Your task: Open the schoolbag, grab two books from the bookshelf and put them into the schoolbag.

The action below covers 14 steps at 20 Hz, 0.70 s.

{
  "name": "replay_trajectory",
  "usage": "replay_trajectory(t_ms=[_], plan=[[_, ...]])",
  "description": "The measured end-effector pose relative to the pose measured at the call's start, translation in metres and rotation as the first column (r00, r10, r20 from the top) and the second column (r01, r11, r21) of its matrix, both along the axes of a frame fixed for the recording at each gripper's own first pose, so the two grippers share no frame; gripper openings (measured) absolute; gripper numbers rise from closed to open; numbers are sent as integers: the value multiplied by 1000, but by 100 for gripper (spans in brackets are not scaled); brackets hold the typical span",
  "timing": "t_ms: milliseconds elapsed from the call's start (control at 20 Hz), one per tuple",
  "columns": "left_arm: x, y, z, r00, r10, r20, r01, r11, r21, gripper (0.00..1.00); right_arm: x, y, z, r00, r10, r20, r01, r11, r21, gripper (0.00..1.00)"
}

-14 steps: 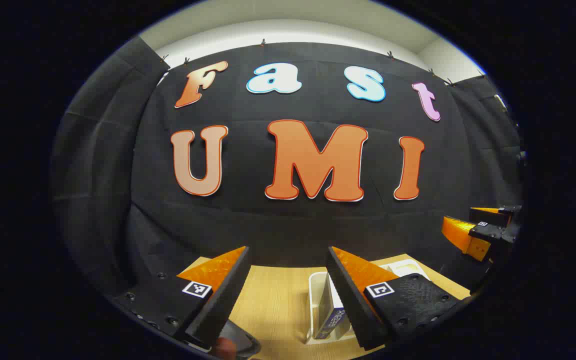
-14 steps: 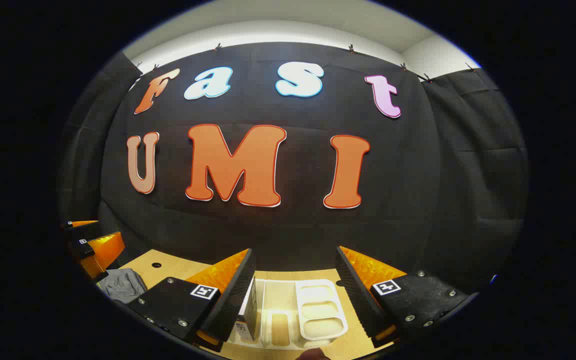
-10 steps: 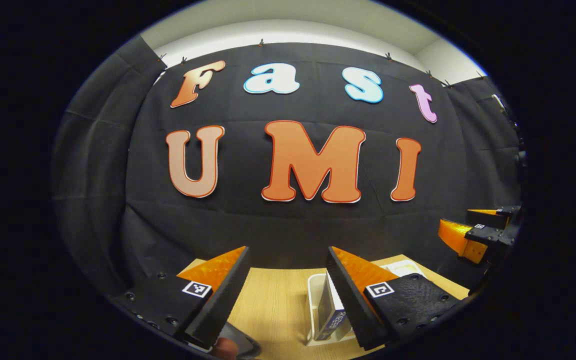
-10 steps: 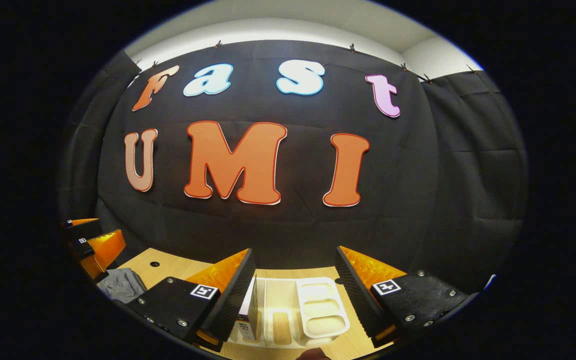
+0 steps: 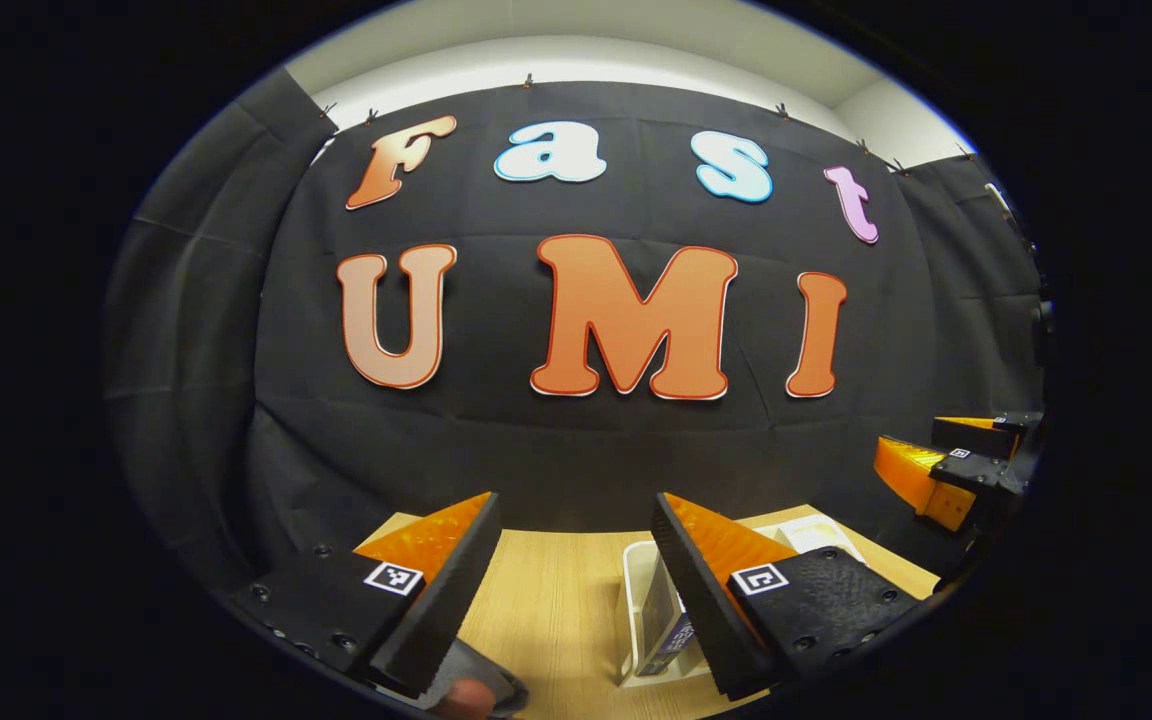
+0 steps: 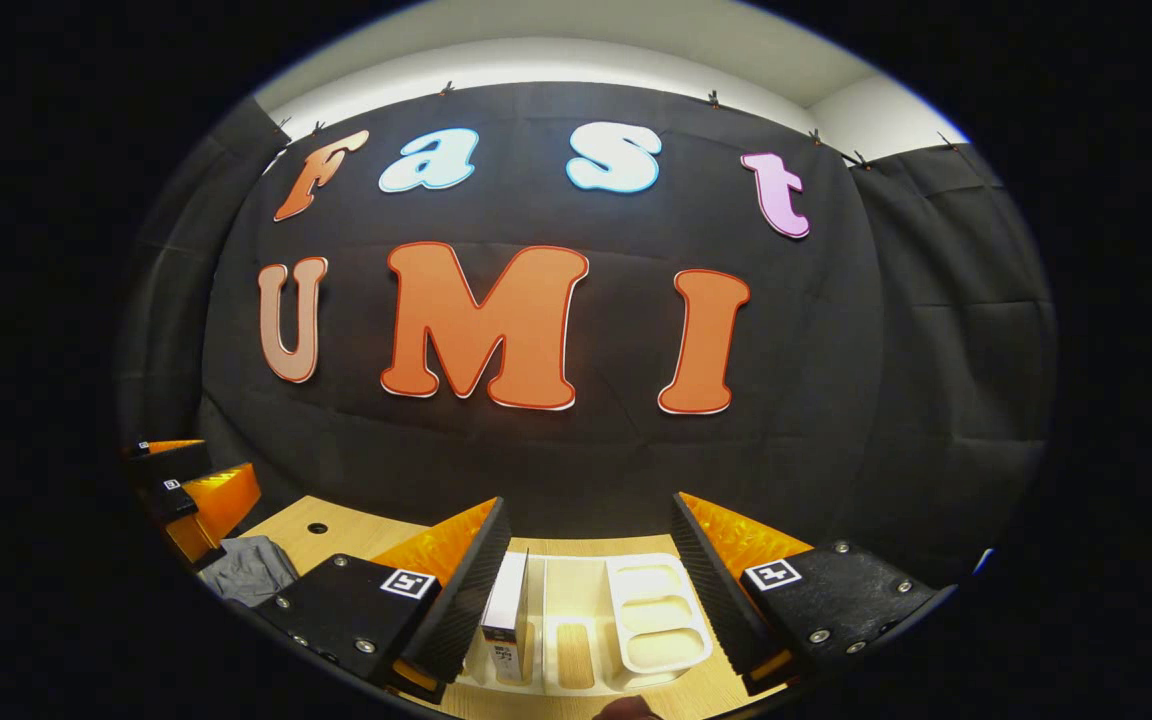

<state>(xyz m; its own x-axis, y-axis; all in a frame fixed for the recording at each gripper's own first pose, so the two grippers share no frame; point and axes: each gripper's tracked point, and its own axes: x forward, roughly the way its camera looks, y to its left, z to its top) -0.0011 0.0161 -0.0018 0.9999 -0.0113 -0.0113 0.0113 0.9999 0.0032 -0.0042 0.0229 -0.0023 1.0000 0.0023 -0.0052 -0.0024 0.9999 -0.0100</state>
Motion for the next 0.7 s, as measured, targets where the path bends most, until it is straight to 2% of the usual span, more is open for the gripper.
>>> replay_trajectory(t_ms=[250, 500, 700], plan=[[0, 3, -6, 1000, 25, -10, -25, 999, 41, 96, -6, -3, 0, 1000, -3, 5, 3, 1000, 3, 96], [-3, 3, -5, 999, 37, 28, -41, 988, 146, 96, -4, -9, -4, 1000, -2, -6, 2, 1000, 14, 96], [-6, 9, -34, 998, 58, -16, -53, 972, 228, 95, -1, -12, -9, 1000, 4, -13, -4, 1000, 7, 96]])
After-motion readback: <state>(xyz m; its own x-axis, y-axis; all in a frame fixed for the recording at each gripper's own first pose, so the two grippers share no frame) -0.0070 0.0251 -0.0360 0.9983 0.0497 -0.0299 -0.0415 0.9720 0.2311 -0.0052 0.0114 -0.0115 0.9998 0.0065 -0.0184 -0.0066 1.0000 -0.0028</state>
